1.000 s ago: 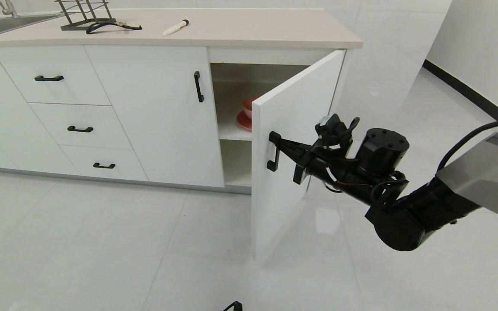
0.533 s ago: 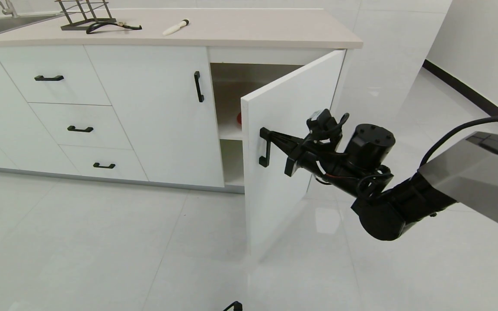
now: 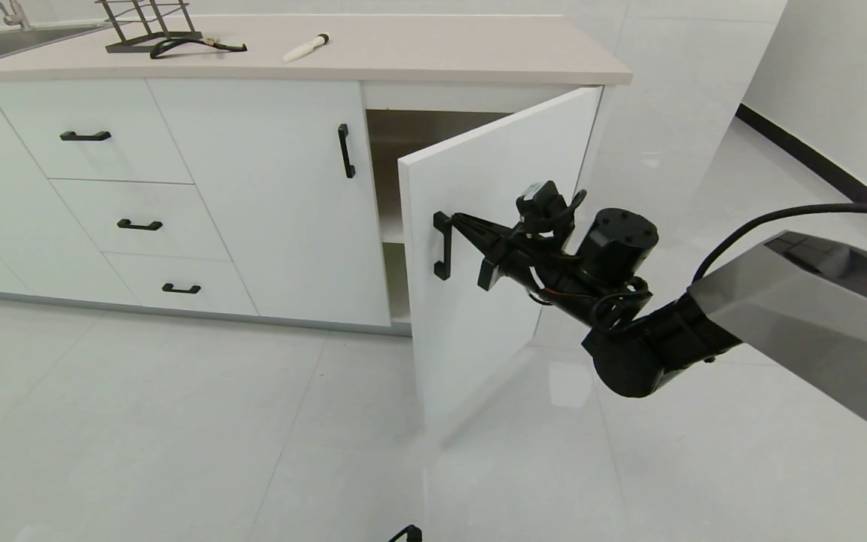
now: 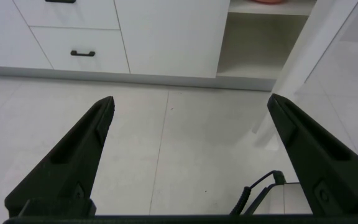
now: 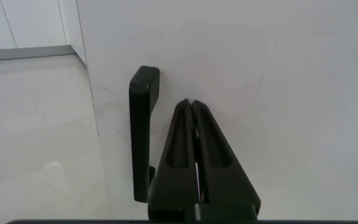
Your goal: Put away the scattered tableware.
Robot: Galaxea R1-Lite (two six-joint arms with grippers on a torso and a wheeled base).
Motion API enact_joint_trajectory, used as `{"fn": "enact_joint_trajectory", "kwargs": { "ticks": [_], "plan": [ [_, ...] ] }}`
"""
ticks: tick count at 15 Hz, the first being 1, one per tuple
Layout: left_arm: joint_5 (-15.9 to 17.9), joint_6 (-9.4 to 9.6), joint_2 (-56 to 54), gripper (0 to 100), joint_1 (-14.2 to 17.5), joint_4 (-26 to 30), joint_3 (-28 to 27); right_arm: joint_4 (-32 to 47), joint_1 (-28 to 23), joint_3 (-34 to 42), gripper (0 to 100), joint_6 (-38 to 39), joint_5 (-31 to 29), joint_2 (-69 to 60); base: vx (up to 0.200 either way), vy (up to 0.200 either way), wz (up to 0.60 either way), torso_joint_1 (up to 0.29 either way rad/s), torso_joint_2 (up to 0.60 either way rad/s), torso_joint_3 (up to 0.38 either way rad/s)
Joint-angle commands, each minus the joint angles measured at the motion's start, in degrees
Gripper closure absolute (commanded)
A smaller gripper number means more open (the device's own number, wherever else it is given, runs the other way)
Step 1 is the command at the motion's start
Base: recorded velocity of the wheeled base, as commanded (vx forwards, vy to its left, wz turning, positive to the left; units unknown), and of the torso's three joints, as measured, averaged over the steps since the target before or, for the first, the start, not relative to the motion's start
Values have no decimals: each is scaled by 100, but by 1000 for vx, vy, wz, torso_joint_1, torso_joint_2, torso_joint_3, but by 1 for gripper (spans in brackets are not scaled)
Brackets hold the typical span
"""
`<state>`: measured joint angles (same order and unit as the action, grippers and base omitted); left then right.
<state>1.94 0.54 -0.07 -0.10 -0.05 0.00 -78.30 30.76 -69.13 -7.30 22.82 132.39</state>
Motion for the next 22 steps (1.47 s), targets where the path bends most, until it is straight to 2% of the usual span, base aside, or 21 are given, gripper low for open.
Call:
{"fn": "enact_joint_trajectory", "kwargs": {
  "ticks": [1,2,4,8,11,15,17,19,21,22],
  "plan": [
    [0,-1,7,0,1,-4,0,-27,80,-276,100,1,3,243,0,0,0,0,0,0],
    [0,-1,7,0,1,5,0,-27,80,-285,100,1,3,252,0,0,0,0,0,0],
    [0,-1,7,0,1,-4,0,-45,132,-821,100,10,3,437,0,0,0,0,0,0],
    [0,-1,7,0,1,-4,0,-45,124,-997,100,1,3,542,0,0,0,0,0,0],
    [0,-1,7,0,1,-4,0,-150,-316,576,100,-52,47,-354,0,0,0,0,0,0],
    [-9,-1,7,0,1,-4,0,-168,-483,2668,100,-105,47,-2587,0,0,0,0,0,0],
    [-9,-1,7,0,1,-4,0,-142,-483,4347,100,-122,47,-4239,0,0,0,0,0,0],
    [-9,-1,7,0,1,-4,0,-115,-606,5182,100,-122,38,-5215,0,0,0,0,0,0],
    [-9,-1,7,0,1,-4,0,104,-1529,6465,100,-105,38,-7069,0,0,0,0,0,0],
    [-9,-1,7,0,1,-4,0,307,-1696,6913,100,-122,38,-7658,0,0,0,0,0,0]
  ]
}}
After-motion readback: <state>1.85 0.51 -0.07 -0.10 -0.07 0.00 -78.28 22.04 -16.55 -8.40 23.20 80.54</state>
